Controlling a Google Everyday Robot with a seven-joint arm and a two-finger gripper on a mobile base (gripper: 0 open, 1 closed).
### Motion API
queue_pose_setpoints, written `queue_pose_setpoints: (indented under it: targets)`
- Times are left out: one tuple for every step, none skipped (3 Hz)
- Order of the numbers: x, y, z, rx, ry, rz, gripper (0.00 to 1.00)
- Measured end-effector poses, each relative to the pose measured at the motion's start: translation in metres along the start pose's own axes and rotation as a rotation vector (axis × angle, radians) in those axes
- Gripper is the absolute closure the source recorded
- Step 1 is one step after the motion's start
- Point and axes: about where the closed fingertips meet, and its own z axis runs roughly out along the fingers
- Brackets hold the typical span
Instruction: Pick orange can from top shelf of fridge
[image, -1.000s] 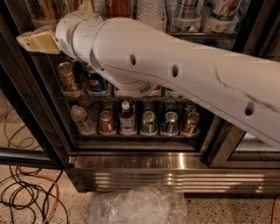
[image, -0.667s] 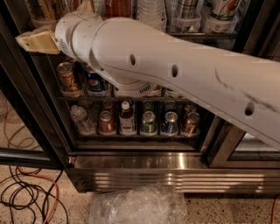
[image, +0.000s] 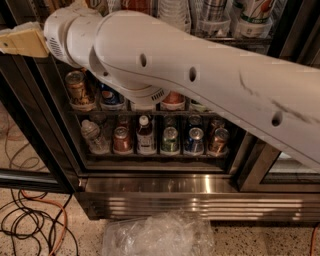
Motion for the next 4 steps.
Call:
queue_pose_setpoints:
  targets:
    - [-0.006, 0.012, 0.012, -0.043, -0.028, 0.029, 0.0]
    - [0.001, 0.012, 0.025, -0.067, -0.036, -0.012, 0.0]
    - [0.014, 0.008, 0.029, -0.079, -0.015, -0.071, 0.0]
    - [0.015, 0.005, 0.029, -0.075, -0.013, -0.076, 0.0]
